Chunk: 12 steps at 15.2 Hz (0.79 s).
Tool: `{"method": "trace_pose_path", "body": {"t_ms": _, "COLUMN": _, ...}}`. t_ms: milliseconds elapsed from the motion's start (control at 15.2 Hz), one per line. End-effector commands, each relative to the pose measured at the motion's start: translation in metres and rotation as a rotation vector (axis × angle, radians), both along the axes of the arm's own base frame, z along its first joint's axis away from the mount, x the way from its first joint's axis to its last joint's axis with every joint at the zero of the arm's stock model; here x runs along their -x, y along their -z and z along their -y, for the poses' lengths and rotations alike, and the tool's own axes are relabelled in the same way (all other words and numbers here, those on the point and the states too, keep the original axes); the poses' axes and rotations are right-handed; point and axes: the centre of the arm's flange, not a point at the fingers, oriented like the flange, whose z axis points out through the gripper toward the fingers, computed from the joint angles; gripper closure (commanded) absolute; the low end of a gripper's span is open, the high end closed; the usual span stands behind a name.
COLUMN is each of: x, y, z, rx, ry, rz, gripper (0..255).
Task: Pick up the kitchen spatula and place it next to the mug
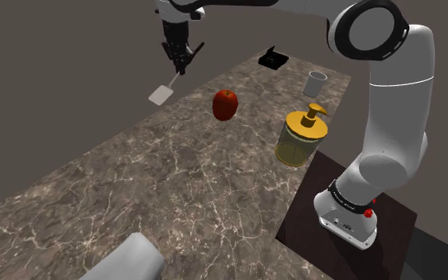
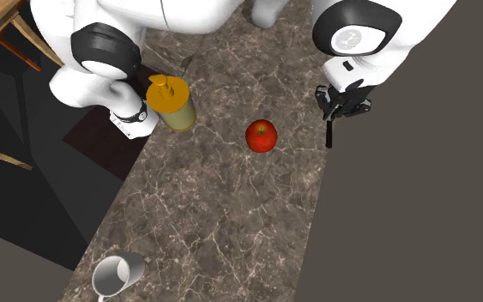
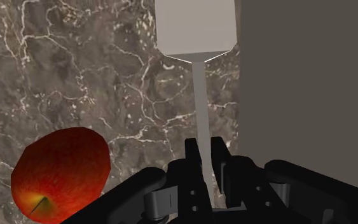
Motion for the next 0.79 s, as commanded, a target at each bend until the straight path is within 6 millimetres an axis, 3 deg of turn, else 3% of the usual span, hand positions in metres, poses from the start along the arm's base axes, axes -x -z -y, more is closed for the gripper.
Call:
{"method": "trace_pose_path", "body": {"t_ms": 0, "x": 0.001, "y": -0.009, "z": 0.000, "rx": 0.000, "ry": 0.000, "rz": 0.000, "gripper": 255}}
{"method": "trace_pose_path", "body": {"t_ms": 726, "x": 0.042, "y": -0.009, "z": 0.139, "rx": 0.000, "ry": 0.000, "rz": 0.000, "gripper": 255}}
